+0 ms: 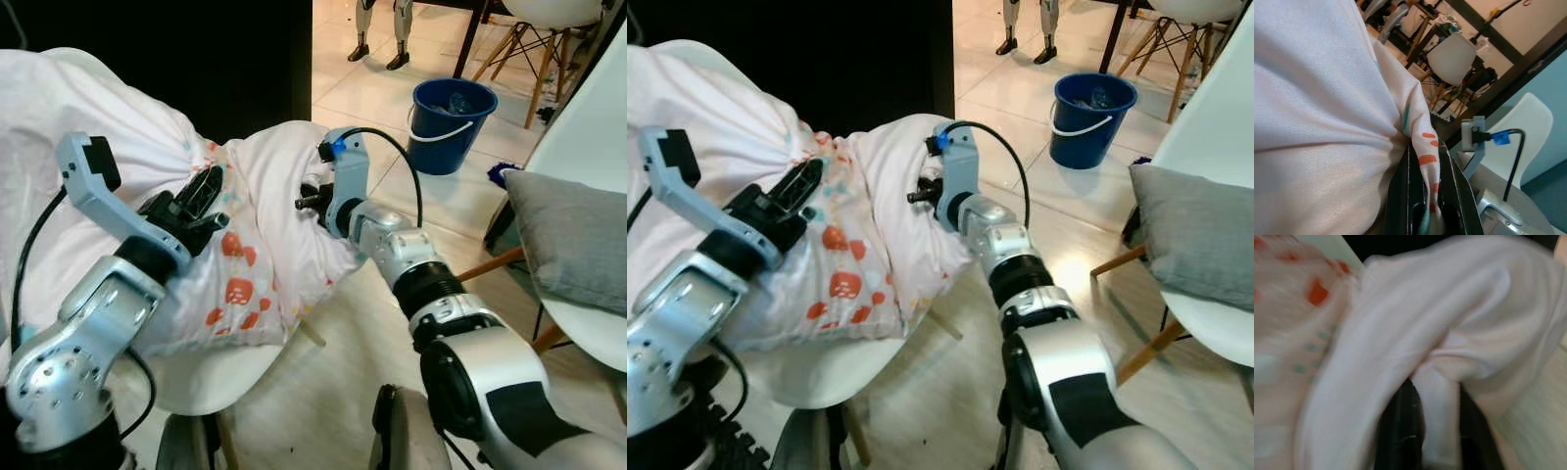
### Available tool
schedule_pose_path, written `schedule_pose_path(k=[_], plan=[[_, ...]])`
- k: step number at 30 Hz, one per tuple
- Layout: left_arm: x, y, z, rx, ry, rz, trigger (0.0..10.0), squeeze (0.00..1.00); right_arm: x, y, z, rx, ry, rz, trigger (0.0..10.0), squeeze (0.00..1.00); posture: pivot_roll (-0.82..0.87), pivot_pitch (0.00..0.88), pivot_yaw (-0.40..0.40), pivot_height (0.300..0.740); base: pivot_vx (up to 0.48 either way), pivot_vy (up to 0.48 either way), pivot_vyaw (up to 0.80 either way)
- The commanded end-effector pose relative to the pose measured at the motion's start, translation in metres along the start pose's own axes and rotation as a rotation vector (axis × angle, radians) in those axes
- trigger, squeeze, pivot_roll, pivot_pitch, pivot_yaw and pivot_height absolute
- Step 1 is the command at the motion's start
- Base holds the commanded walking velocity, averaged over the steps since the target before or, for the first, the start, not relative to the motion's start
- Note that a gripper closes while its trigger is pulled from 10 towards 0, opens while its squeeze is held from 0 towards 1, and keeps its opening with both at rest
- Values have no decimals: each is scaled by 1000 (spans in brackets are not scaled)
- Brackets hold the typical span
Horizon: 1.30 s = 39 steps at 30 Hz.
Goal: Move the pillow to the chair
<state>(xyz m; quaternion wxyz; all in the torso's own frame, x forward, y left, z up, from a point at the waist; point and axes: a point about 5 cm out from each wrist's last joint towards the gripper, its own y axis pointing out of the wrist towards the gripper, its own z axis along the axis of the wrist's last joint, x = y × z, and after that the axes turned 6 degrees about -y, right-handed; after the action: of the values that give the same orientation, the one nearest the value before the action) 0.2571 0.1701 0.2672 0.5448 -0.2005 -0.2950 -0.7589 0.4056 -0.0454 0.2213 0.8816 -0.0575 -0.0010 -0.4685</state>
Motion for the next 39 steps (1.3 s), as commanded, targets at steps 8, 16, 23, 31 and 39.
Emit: schedule_pose_path(k=[8,16,23,31,39], plan=[[-43,-30,7,52,222,518,0,851,-35,11,3,41,-46,150,10000,1000,163,110,17,412,0,0,0],[-57,-54,0,-23,330,735,10000,1000,-33,11,-1,37,-46,150,10000,1000,157,111,12,412,0,0,0],[-48,-39,37,90,508,698,10000,1000,-16,8,1,49,-78,41,10000,1000,155,107,7,412,0,0,0],[-34,-25,60,188,612,631,10000,1000,19,-3,-3,13,-99,-166,10000,1000,148,103,4,412,0,0,0],[-24,-6,48,181,554,490,10000,1000,47,-17,-13,0,-54,-280,10000,1000,125,94,-3,412,0,0,0]])
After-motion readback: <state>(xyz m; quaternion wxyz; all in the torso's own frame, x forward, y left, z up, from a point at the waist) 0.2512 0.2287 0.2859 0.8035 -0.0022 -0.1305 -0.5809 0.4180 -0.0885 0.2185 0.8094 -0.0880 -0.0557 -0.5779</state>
